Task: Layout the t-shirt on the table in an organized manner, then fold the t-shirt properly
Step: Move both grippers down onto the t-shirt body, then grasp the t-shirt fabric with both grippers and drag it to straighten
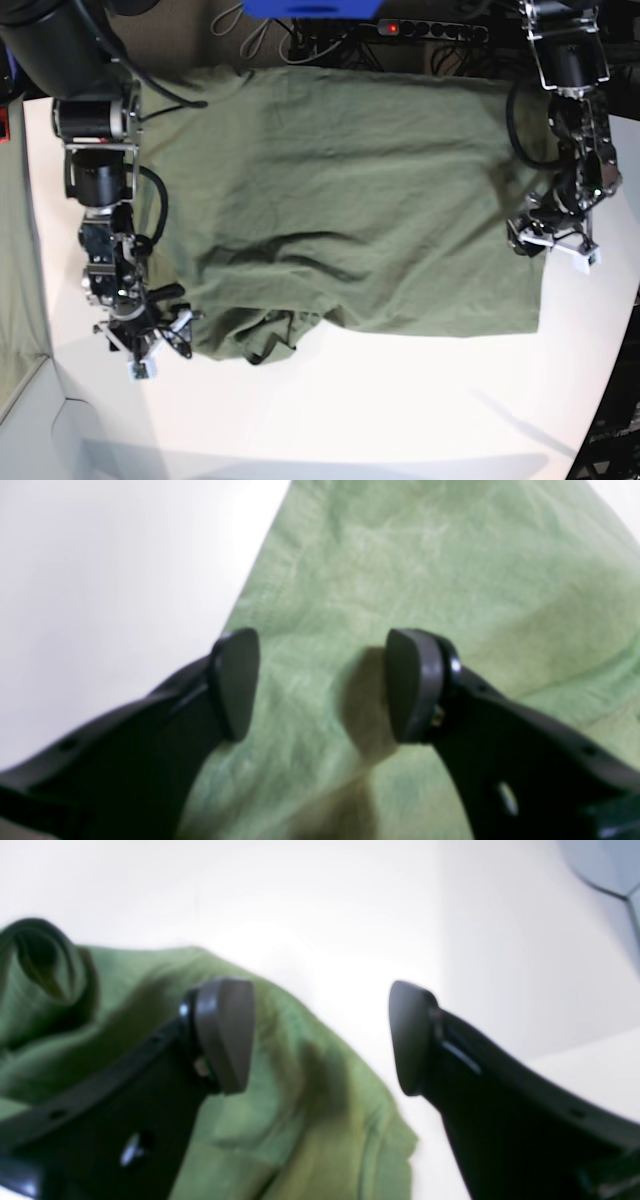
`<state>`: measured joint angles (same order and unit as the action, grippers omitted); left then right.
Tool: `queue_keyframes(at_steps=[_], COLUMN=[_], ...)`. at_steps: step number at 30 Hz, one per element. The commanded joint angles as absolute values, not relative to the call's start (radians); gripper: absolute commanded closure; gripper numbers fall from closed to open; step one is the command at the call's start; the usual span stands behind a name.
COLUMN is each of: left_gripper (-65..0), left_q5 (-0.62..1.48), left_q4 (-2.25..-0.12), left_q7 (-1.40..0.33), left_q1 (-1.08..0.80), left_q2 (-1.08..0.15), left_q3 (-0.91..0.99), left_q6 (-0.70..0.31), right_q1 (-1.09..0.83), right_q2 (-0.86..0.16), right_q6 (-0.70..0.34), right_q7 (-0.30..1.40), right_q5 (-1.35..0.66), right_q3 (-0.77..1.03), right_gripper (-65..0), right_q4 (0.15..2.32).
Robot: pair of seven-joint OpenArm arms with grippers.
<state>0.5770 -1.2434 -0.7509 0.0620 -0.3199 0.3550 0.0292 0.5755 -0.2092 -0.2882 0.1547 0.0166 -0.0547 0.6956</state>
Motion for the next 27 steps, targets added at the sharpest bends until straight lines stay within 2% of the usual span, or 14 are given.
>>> queue_keyframes(at_steps=[1, 6, 13, 16, 20, 22, 25, 27], left_gripper=[-39.4, -39.4, -39.4, -39.4, -39.4, -39.4, -39.4, -39.4], left_q5=[0.565, 0.565, 0.565, 0.565, 0.565, 0.565, 0.565, 0.565], left_q4=[-1.245, -1.25, -1.242, -1.241, -1.241, -1.241, -1.241, -1.241], left_q7=[-0.777, -0.777, -0.777, -0.777, -0.776, -0.766, -0.713, -0.7], left_q1=[0.062, 0.061, 0.061, 0.054, 0.03, 0.016, -0.013, -0.024], left_q2=[-0.331, -0.329, -0.329, -0.329, -0.328, -0.328, -0.328, -0.328], left_q3=[0.358, 0.358, 0.358, 0.358, 0.358, 0.358, 0.357, 0.357], left_q6=[0.044, 0.044, 0.044, 0.044, 0.044, 0.044, 0.044, 0.044], right_q1=[0.605, 0.599, 0.604, 0.601, 0.584, 0.573, 0.556, 0.547], right_q2=[-0.214, -0.214, -0.217, -0.222, -0.239, -0.239, -0.24, -0.24], right_q6=[-0.294, -0.288, -0.286, -0.286, -0.275, -0.196, -0.004, 0.073], right_q7=[0.101, 0.036, -0.002, -0.005, -0.001, 0.001, -0.001, -0.005], right_q5=[0.007, 0.007, 0.007, 0.007, 0.004, 0.004, 0.004, 0.004], right_q3=[-0.076, -0.148, -0.143, -0.142, -0.134, -0.094, -0.005, 0.074], right_gripper=[-42.3, -42.3, -40.5, -31.5, -9.7, -0.1, 0.0, 0.0], right_q4=[0.694, 0.636, 0.585, 0.585, 0.585, 0.585, 0.587, 0.591])
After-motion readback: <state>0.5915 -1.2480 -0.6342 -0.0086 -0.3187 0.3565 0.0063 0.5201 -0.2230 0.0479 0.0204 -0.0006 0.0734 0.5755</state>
